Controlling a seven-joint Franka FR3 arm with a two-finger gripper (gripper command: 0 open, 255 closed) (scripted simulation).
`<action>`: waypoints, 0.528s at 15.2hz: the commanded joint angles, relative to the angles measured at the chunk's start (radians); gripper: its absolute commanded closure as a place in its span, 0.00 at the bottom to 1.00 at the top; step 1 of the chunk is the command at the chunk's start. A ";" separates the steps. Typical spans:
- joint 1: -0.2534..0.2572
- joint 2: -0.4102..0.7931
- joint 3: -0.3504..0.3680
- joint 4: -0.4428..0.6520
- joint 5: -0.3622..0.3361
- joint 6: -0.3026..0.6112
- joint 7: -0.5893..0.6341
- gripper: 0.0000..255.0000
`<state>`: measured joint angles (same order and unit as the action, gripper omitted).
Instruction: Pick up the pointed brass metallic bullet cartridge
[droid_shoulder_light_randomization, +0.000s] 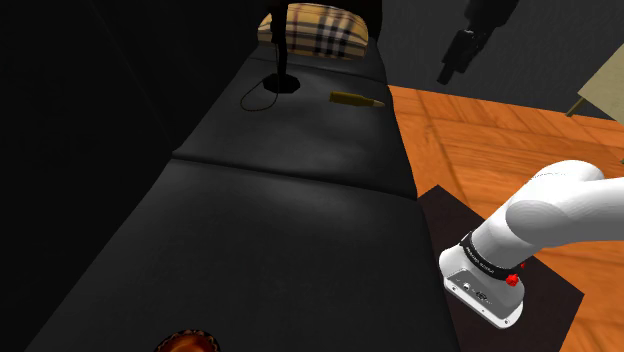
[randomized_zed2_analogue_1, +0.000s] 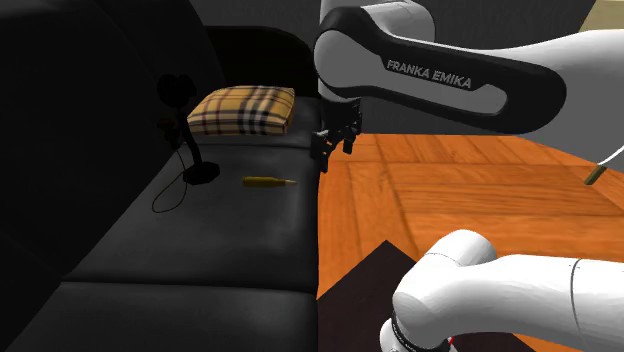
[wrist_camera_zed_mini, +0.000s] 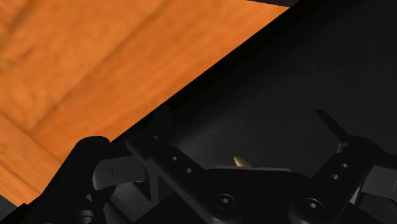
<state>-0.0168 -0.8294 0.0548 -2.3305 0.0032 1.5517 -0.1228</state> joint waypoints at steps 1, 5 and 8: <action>0.000 0.000 0.000 0.000 0.000 0.000 0.000 0.00; 0.049 0.117 -0.033 0.001 0.009 0.128 -0.125 0.00; 0.087 0.213 -0.053 0.018 0.022 0.214 -0.220 0.00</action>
<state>0.0562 -0.6466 0.0066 -2.3230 0.0194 1.7421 -0.3101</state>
